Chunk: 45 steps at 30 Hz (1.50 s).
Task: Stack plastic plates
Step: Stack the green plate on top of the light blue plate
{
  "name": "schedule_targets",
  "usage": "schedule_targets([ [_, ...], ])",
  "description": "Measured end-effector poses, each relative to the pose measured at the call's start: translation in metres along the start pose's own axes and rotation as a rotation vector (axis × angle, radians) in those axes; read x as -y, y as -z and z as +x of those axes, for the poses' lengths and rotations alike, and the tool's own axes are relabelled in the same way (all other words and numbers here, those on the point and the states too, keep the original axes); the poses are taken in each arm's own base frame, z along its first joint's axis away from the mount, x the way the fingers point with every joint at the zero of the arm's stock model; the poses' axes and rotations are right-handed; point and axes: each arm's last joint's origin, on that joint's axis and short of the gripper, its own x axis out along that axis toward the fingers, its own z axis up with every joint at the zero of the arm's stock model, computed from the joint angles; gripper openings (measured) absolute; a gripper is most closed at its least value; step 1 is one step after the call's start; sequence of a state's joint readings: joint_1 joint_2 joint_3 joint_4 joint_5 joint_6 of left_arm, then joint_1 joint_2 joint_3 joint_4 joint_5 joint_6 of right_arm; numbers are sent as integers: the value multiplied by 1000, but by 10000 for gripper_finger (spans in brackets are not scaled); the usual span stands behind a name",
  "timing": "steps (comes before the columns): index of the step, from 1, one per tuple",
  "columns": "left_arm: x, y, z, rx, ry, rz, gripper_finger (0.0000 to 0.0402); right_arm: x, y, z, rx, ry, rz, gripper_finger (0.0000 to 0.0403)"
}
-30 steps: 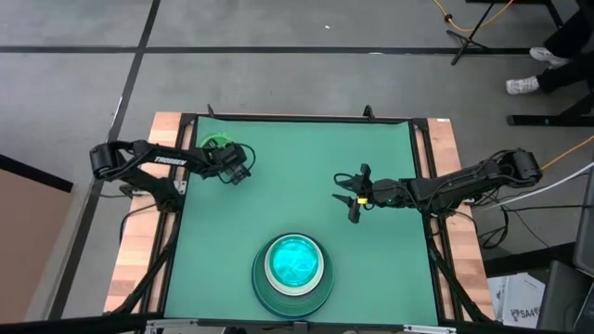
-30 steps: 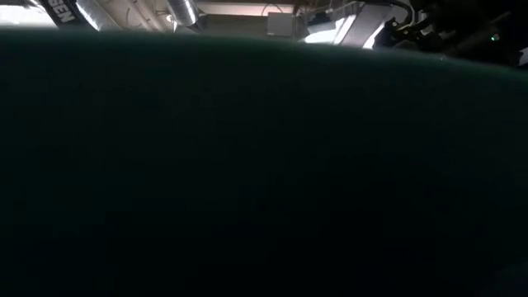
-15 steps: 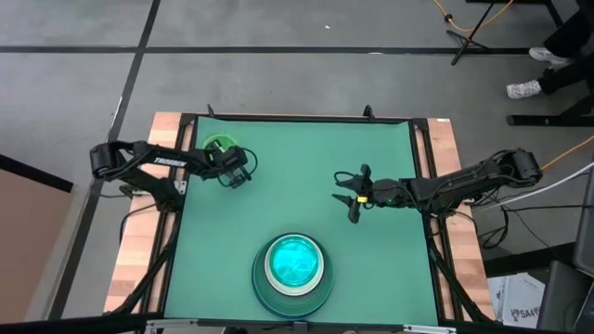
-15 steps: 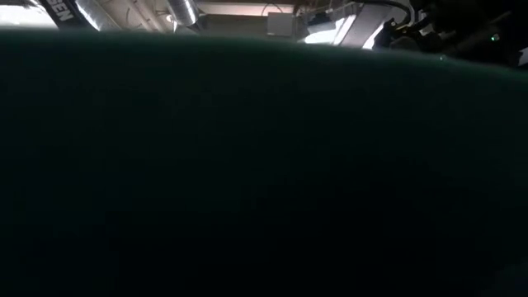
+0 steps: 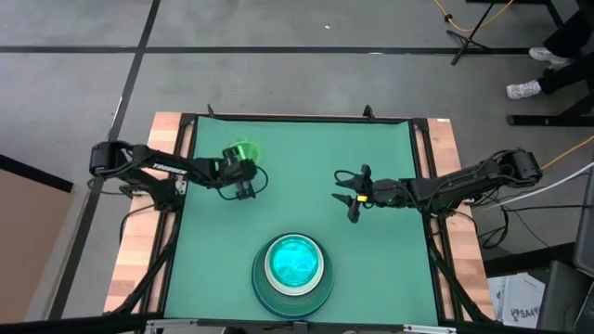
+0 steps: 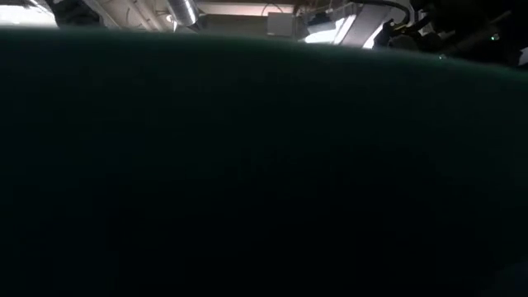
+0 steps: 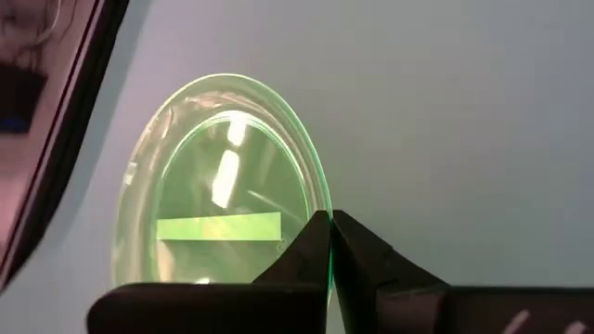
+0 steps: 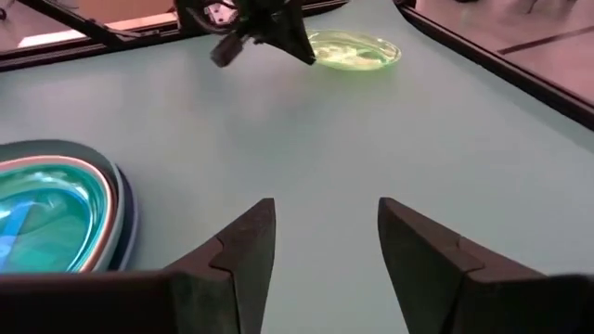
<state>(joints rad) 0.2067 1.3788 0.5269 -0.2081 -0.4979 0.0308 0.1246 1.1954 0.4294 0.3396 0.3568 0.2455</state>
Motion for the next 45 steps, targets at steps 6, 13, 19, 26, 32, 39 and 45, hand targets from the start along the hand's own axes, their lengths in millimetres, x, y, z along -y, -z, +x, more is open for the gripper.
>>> schedule_targets([
  [6, 14, -14, -13, 73, 57, 123, 2, 0, 1, 0, -6, 2, 24, 184],
  [13, 33, -20, -26, 167, 122, 275, 2, 1, 1, 0, -4, 12, 36, 184],
  [19, 58, -24, -43, 303, 192, 400, 2, 1, 1, 0, -4, 12, 39, 184],
  [26, 79, -26, -61, 438, 273, 449, 1, 1, 2, 0, -18, 3, 34, 184],
  [32, 107, -31, -94, 555, 399, 503, 1, 0, 3, 0, -31, -14, 35, 184],
  [39, 140, -43, -130, 654, 490, 561, 1, -1, 3, 0, -47, -59, 80, 184],
  [45, 183, -44, -140, 651, 571, 658, 1, -4, 4, 0, -74, -143, 107, 184],
])
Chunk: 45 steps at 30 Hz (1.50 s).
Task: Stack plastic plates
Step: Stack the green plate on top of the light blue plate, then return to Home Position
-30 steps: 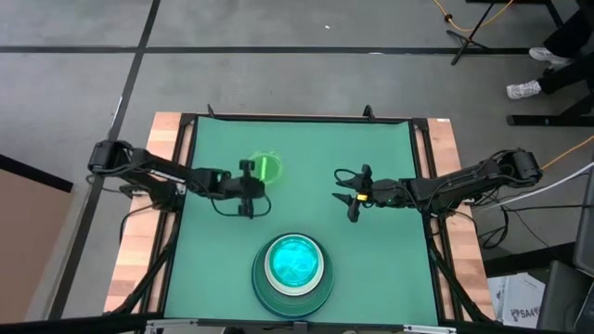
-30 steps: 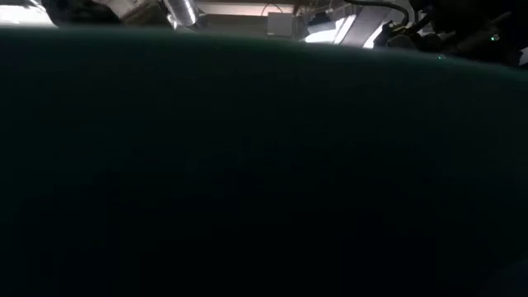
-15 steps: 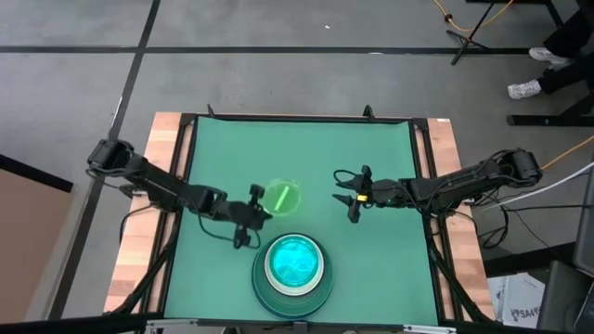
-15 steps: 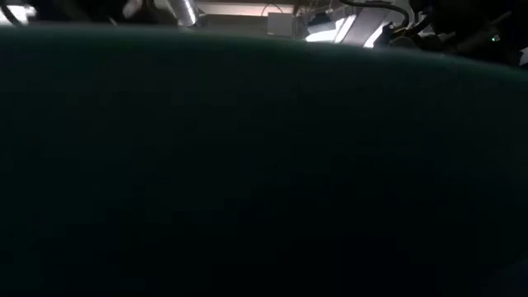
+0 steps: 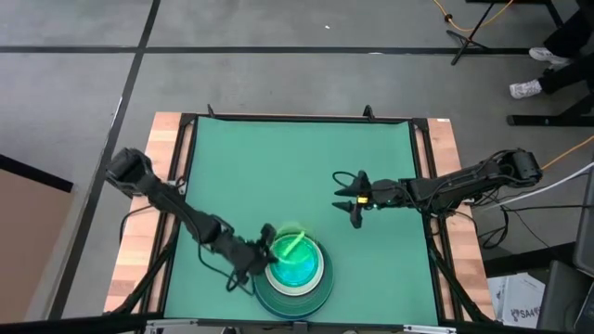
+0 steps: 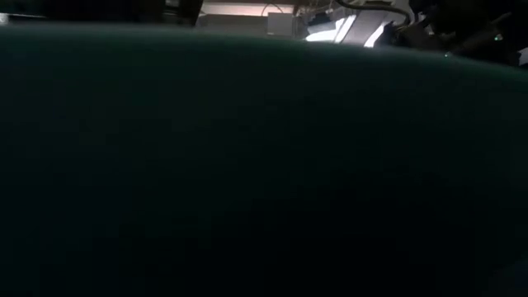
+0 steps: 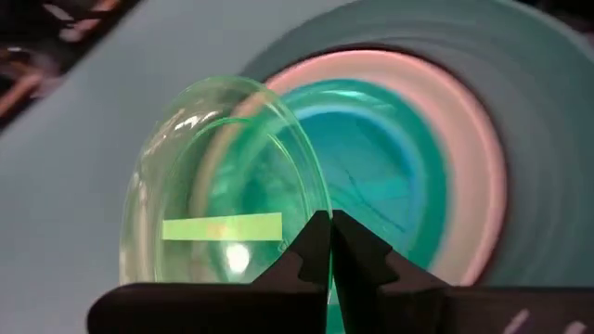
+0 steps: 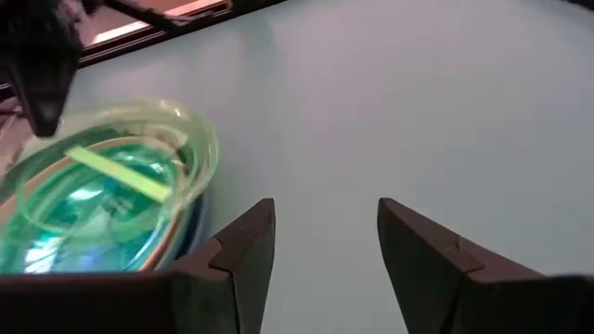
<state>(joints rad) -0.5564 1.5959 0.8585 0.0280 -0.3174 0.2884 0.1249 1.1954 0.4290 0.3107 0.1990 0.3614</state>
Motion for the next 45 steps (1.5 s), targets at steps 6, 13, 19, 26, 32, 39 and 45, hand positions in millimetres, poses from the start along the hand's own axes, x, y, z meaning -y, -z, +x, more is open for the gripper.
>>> schedule_targets([
  [6, 22, -16, 18, 10, 72, -12, 1, -2, 1, 0, -22, -61, 0, 184],
  [13, 33, -18, 20, 7, 151, -84, 12, -2, 1, 0, -26, -81, -28, 184],
  [19, 32, -18, 21, 0, 124, -142, 56, 0, 0, 0, 1, -4, -6, 184],
  [26, 21, -24, -3, -5, 125, -176, 106, 0, 0, 0, 1, 1, 6, 184],
  [32, 2, -24, -41, -11, 80, -195, 110, 1, -2, 0, 27, 28, -13, 184],
  [39, -35, 24, -66, 73, -17, -239, 110, -1, -10, 0, 109, 8, -82, 184],
  [45, -66, 88, -78, 189, -147, -345, 110, 17, -18, 2, 114, 2, -97, 184],
])
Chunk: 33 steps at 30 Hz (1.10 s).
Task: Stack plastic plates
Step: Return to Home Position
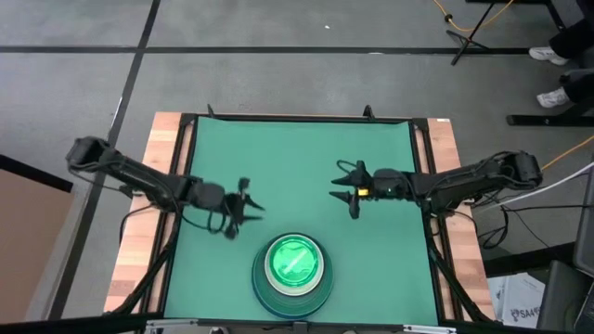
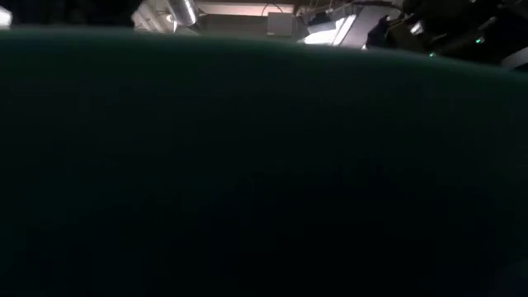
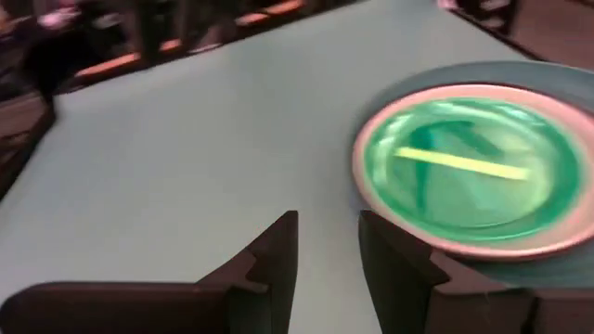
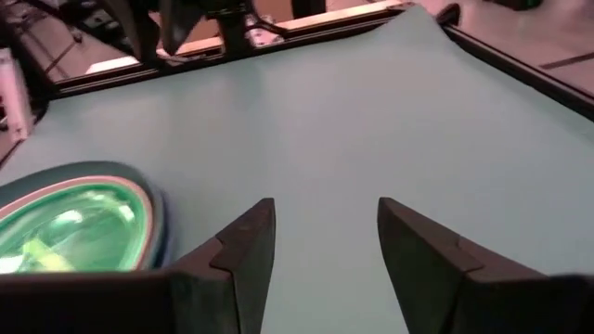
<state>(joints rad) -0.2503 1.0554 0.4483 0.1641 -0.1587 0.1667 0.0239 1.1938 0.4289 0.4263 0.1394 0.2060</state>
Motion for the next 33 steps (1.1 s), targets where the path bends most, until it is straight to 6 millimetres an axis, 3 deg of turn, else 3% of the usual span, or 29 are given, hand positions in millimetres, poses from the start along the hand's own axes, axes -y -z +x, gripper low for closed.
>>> schedule_targets([
  [7, -40, 43, -17, 40, -157, -78, 108, 30, -5, 2, -4, 20, 28, 146],
  [15, -71, 70, -39, 115, -241, -114, 64, 37, -4, -7, 8, -20, 5, 61],
  [23, -88, 76, -57, 176, -263, -186, 21, 38, 5, -42, 114, 24, -14, 4],
  [33, -88, 76, -70, 181, -365, -299, 1, 43, 21, -79, 294, 131, 45, 7],
])
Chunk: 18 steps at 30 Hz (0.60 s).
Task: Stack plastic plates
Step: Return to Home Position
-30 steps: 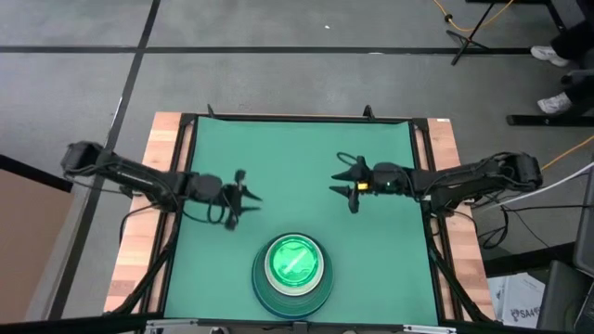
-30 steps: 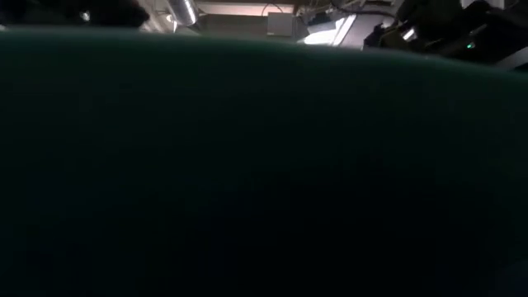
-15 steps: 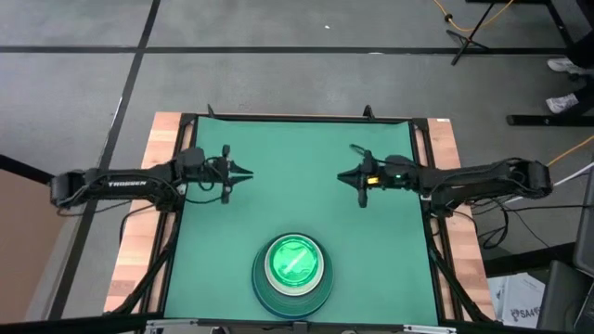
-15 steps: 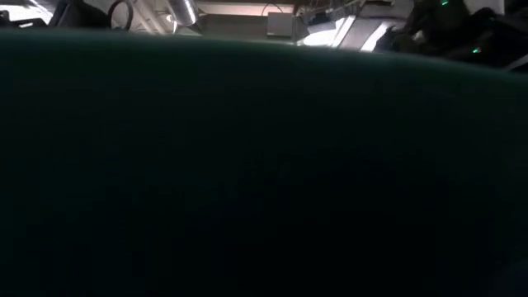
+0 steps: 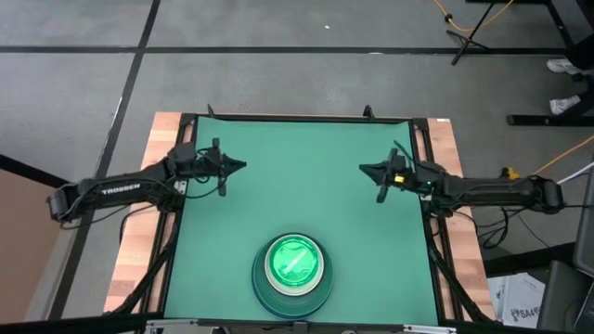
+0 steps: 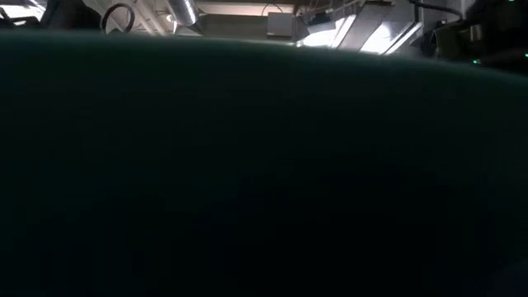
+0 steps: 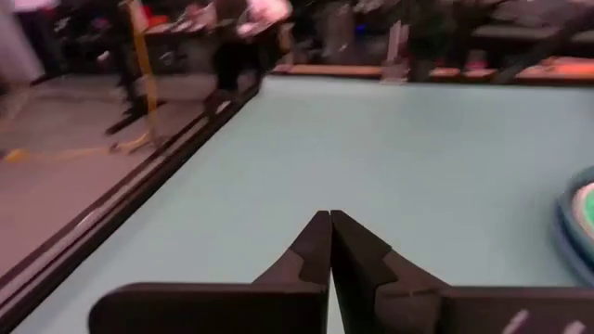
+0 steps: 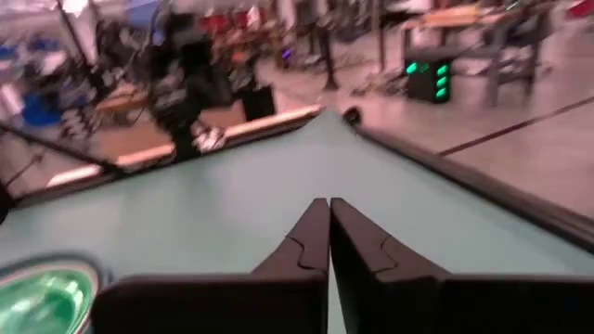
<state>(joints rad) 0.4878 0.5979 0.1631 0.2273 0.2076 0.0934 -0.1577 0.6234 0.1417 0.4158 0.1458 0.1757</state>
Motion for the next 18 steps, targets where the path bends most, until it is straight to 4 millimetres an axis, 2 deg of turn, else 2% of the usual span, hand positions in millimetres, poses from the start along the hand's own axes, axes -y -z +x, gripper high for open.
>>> schedule_targets([
  [10, 16, 20, -13, 11, -90, -4, 0, 6, 7, -15, 85, 74, 15, 7],
  [15, 18, 32, -19, 52, -60, -1, 0, 8, 18, -18, 73, 60, 13, 7],
  [18, 19, 32, -22, 75, -56, 1, 0, 9, 24, -20, 67, 51, 13, 7],
])
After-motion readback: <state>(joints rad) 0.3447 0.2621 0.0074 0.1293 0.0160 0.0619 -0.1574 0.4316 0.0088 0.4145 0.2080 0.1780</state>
